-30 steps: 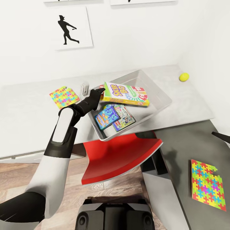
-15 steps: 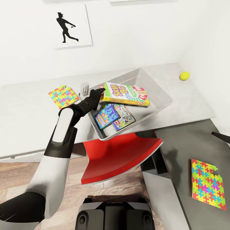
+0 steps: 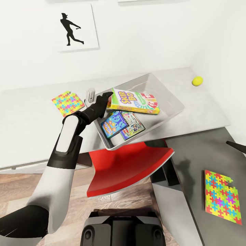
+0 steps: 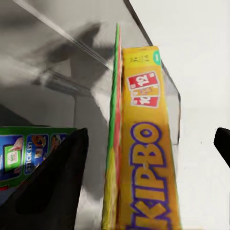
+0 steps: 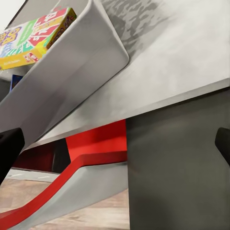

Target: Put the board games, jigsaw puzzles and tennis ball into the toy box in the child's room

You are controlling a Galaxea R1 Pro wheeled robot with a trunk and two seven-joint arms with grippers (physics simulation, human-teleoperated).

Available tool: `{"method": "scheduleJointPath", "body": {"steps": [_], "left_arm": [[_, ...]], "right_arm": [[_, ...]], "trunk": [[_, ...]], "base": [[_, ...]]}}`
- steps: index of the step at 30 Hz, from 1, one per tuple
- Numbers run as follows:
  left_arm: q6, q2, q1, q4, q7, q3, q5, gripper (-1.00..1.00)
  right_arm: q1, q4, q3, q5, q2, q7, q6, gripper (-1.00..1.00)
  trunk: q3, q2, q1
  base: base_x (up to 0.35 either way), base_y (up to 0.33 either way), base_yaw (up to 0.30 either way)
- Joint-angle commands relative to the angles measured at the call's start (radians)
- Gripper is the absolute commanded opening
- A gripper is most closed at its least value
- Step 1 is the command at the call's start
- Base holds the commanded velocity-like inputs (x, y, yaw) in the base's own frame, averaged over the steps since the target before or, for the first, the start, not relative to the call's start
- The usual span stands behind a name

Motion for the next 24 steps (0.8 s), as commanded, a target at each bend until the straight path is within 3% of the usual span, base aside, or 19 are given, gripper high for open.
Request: {"method": "scheduleJointPath", "body": {"steps": [1, 19, 24], "left_arm": [[0.001, 0.0, -0.001, -0.001, 0.009, 0.0, 0.01, 1.0], [0.003, 0.002, 0.0, -0.019, 0.01, 0.001, 0.015, 1.0], [0.009, 0.009, 0.005, -0.061, 0.011, 0.003, 0.049, 1.0]], "right_arm": [[-0.001, 0.0, -0.001, 0.0, 0.0, 0.003, 0.005, 1.0], [-0.001, 0.0, -0.001, 0.0, -0.005, 0.003, 0.005, 1.0], [-0.002, 0.0, -0.001, 0.0, -0.005, 0.003, 0.005, 1.0]], "trunk": [[-0.001, -0.002, 0.001], [-0.001, -0.002, 0.001], [-0.001, -0.002, 0.001]], "base": [[0.0, 0.0, 0.0], [0.0, 0.0, 0.0], [0.0, 0.0, 0.0]]}}
